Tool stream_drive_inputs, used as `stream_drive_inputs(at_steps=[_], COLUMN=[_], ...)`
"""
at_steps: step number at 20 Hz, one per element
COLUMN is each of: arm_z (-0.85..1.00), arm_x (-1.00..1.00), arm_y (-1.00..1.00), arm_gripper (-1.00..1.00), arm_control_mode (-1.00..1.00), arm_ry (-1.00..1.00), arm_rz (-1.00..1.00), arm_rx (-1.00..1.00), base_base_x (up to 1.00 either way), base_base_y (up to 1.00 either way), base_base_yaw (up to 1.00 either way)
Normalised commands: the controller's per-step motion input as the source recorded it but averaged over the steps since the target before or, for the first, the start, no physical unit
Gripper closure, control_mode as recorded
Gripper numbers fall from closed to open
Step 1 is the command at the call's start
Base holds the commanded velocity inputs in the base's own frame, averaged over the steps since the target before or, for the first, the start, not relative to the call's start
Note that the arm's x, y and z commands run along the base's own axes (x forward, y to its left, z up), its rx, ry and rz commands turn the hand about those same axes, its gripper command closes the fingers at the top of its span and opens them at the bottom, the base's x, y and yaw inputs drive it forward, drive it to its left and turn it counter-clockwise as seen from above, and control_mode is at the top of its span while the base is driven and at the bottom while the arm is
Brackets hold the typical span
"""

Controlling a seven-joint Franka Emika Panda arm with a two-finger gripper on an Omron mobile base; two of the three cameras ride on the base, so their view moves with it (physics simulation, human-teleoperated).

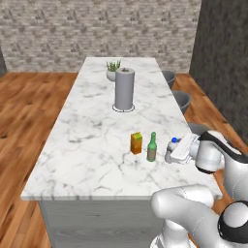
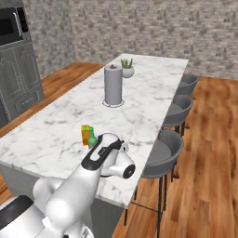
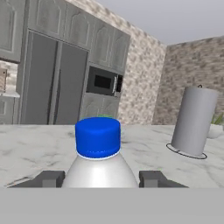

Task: Move the drinks to the dining counter.

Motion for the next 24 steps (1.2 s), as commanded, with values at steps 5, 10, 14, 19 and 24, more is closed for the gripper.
stream_drive_inputs(at_steps=[5, 10, 14, 19, 24], arm_z=[-0.26, -0.28, -0.28, -0.25, -0.12], arm_x=[0.34, 0.23, 0.18, 0.12, 0.00], arm_y=[0.00, -0.07, -0.12, -0.08, 0.00], arm_gripper=[1.00, 1.00, 1.00, -1.00, -1.00], arm_control_mode=[-1.00, -1.00, -1.00, -1.00, -1.00], arm_ry=[0.00, 0.00, 0.00, 0.00, 0.00], arm_rz=[-0.01, 0.00, 0.00, 0.00, 0.00], arm_rx=[0.00, 0.00, 0.00, 0.00, 0.00], base_base_x=[0.00, 0.00, 0.00, 0.00, 0.00], base_base_y=[0.00, 0.00, 0.00, 0.00, 0.00], base_base_yaw=[0.00, 0.00, 0.00, 0.00, 0.00])
